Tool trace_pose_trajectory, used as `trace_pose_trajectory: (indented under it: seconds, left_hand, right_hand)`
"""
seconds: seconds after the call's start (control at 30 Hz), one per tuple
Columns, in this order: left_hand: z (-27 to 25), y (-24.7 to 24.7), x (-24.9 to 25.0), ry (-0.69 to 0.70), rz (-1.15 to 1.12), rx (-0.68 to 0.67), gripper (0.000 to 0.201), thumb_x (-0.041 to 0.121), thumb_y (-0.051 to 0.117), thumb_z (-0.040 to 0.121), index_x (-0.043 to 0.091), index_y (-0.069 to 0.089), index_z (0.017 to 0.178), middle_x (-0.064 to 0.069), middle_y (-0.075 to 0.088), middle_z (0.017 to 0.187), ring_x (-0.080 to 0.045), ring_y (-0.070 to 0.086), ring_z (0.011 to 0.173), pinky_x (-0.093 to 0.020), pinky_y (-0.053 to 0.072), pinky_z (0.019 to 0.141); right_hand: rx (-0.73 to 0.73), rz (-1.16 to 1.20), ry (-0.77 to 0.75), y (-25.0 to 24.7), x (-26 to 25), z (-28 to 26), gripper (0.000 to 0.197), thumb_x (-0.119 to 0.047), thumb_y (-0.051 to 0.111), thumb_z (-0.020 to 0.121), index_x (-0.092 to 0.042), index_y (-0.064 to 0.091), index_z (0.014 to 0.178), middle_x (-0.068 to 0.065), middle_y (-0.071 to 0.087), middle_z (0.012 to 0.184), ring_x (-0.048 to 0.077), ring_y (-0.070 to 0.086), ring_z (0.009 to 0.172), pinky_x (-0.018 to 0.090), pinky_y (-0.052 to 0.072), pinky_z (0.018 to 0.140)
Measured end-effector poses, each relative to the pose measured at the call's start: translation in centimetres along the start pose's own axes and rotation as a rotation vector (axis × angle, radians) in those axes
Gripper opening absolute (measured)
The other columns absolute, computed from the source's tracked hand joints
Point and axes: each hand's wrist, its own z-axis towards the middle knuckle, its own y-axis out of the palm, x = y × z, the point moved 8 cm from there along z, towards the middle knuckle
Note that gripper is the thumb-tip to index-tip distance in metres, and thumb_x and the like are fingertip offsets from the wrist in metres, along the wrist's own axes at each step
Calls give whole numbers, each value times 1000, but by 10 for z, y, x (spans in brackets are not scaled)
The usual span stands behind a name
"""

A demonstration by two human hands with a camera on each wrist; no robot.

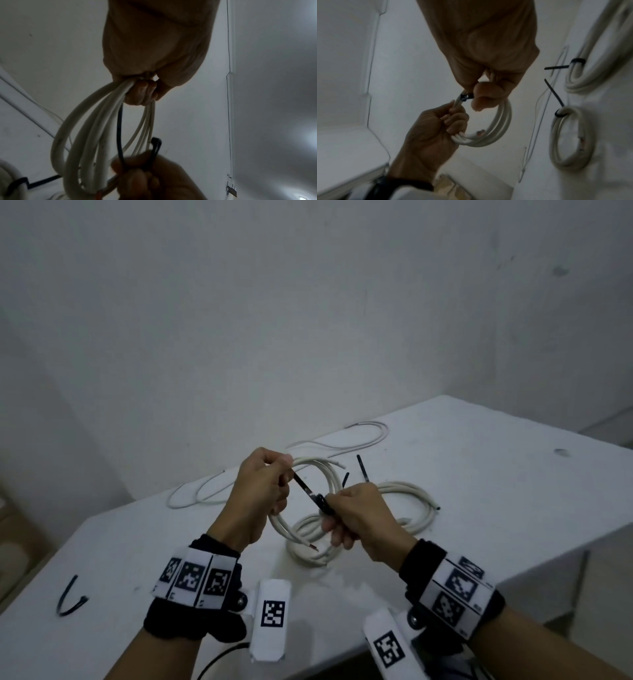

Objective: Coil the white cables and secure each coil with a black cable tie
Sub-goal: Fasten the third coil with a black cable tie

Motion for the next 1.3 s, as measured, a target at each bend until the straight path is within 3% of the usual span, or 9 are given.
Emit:
trace_pose_trajectory:
  seconds: [0.2, 0.33, 0.47, 0.7, 0.8, 0.97, 1.1, 1.23, 1.3]
  left_hand:
    - [-2, 17, -23, -156, -38, -172, 11, 14, 52, 94, 10, 44, 101, -3, 42, 59, -10, 30, 40, -18, 25, 36]
    - [-4, 15, -25, -143, -43, -166, 19, 11, 48, 96, 14, 63, 107, 0, 42, 56, -9, 27, 42, -18, 21, 38]
    - [-3, 13, -29, -111, -86, -113, 19, 9, 50, 95, 15, 67, 103, 0, 43, 57, -8, 27, 41, -17, 22, 36]
    - [-1, 5, -34, -99, -109, -52, 23, 9, 53, 94, 17, 69, 109, -1, 43, 58, -8, 27, 40, -17, 23, 36]
    - [-3, 1, -37, -123, -121, -68, 21, 9, 53, 94, 16, 69, 107, 0, 45, 55, -7, 27, 39, -16, 22, 35]
    - [-6, -11, -44, -142, -157, -49, 21, 11, 53, 94, 13, 67, 109, -1, 45, 56, -8, 27, 41, -18, 21, 36]
    - [-12, -16, -46, -150, -174, -54, 20, 12, 54, 93, 15, 69, 107, 0, 47, 57, -9, 29, 43, -19, 21, 39]
    - [-24, -21, -40, -23, -65, -1, 21, 9, 56, 92, 12, 72, 104, -2, 45, 57, -8, 32, 41, -18, 26, 38]
    - [-31, -21, -35, 80, 37, 27, 21, 8, 56, 91, 12, 75, 100, 6, 48, 51, -7, 35, 42, -16, 29, 40]
  right_hand:
    - [-110, 221, 17, 15, -6, 4, 18, -4, 49, 93, -3, 60, 79, 8, 59, 56, 14, 55, 38, 19, 41, 34]
    - [-92, 229, 15, 15, 2, -1, 16, -3, 48, 93, -1, 60, 84, 15, 63, 67, 17, 60, 46, 23, 47, 40]
    - [-19, 328, -27, 11, 4, -7, 6, -5, 51, 94, -6, 55, 98, 14, 63, 69, 19, 60, 50, 27, 50, 44]
    - [-245, 227, -145, 25, -6, -18, 20, -11, 45, 98, -3, 61, 90, 13, 64, 84, 18, 64, 70, 27, 54, 53]
    - [-239, 191, -202, 22, -10, -23, 21, -11, 43, 98, -3, 58, 86, 16, 62, 83, 17, 63, 65, 27, 51, 50]
    - [-288, 245, -281, 32, -20, -34, 21, -20, 45, 95, -6, 59, 96, 13, 63, 82, 18, 63, 67, 29, 51, 50]
    - [-206, 191, -373, 38, -29, -36, 11, -1, 50, 94, -7, 59, 90, 10, 64, 72, 19, 63, 61, 26, 51, 51]
    - [-63, 255, -317, 33, -28, -25, 16, -8, 54, 94, -4, 60, 79, 7, 62, 59, 18, 58, 46, 24, 46, 40]
    - [-30, 239, -297, 32, -27, -20, 17, -9, 56, 93, -2, 61, 79, 7, 61, 55, 16, 55, 41, 23, 43, 37]
